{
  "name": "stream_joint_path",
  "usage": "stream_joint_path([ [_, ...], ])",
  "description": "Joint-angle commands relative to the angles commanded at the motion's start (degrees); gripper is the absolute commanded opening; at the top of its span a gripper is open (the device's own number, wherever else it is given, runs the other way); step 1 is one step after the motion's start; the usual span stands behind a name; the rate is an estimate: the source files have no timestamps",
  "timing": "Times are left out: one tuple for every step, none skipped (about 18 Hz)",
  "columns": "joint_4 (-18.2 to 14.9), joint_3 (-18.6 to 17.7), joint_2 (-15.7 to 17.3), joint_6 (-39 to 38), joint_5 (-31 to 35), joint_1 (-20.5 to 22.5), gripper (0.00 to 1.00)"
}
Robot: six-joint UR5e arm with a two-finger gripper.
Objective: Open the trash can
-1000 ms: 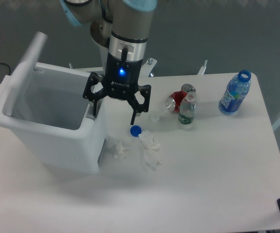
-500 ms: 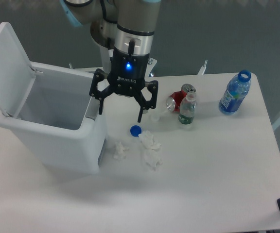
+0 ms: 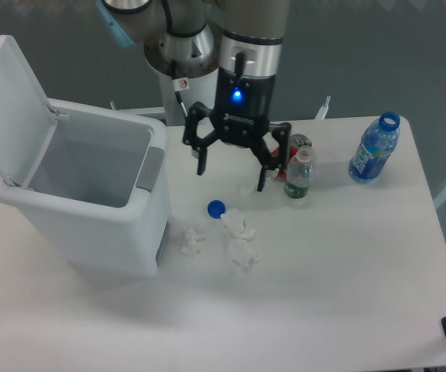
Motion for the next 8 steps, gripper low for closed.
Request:
stream_joint_path([
  [0.09, 0.09, -0.09, 2.45, 2.79, 0.09, 1.0],
  [0.18, 0.44, -0.44, 5.18, 6.39, 0.09, 1.0],
  [0.18, 0.79, -0.96, 7.64, 9.03, 0.09, 1.0],
  [0.18, 0.97, -1.49, 9.49, 10.45, 0.0, 1.0],
  [0.26, 1.14, -1.67, 10.38, 11.07, 0.0, 1.0],
  [0.26, 1.14, -1.76, 10.65, 11.17, 0.09, 1.0],
  [0.26, 1.14, -1.67, 10.65, 11.17, 0.09, 1.0],
  [0.26, 1.14, -1.67, 10.57, 11.26, 0.09, 1.0],
])
